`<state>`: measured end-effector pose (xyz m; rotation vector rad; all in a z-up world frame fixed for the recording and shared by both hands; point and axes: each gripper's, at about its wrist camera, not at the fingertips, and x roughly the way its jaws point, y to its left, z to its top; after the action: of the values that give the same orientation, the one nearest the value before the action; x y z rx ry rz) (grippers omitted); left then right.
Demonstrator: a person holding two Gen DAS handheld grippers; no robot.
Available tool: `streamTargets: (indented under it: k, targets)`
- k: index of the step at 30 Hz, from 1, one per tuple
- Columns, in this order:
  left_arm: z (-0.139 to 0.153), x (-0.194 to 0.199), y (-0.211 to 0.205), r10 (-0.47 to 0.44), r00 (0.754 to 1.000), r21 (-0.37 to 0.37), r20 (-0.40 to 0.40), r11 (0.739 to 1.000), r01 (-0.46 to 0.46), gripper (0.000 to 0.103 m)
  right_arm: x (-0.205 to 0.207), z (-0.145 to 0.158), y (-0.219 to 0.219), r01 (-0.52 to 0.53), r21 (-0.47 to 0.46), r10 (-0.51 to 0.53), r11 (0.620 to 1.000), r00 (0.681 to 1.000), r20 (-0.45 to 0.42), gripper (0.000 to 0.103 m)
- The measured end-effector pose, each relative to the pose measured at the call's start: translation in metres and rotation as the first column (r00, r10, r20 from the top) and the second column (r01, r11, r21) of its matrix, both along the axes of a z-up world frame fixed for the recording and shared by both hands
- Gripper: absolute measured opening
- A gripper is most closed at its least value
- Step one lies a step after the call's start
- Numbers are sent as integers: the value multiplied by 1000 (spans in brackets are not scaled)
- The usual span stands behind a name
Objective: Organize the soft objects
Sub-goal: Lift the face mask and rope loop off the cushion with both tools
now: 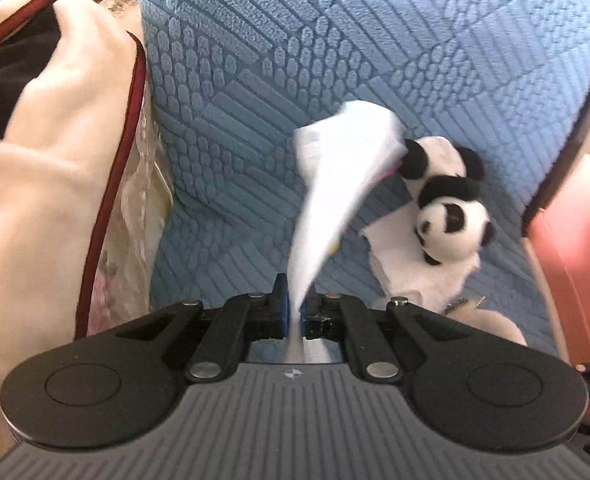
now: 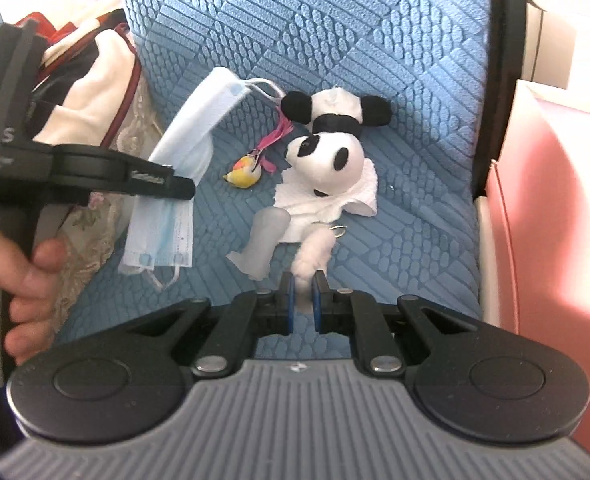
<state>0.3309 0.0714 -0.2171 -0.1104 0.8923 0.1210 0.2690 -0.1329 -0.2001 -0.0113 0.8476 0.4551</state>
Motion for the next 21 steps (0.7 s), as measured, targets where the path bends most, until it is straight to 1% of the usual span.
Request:
streamTargets:
  k: [4,9,15,17,21]
  targets:
    - [10,-24,-7,12,1000,-61,14,998,-11,7,-9,5,-4,20,12,-21,1000,1000,8,12]
    - [15,-46,-11,16,1000,-81,23,997,-15,6,-22,12,-6,23,24,-23,999,999,22,12]
    - [18,-72,-8,31,999,-140,35,990,-25,6,-34,17,-17,42,36,-43,998,999,30,12]
    - [16,-74,-7,26,999,-148,26,989,-21,6,-37,19,-22,51,34,-52,998,998,35,12]
    - [21,-90,-11,29,999,-162,41,987,-22,6,-41,22,-30,65,24,-66,998,997,44,12]
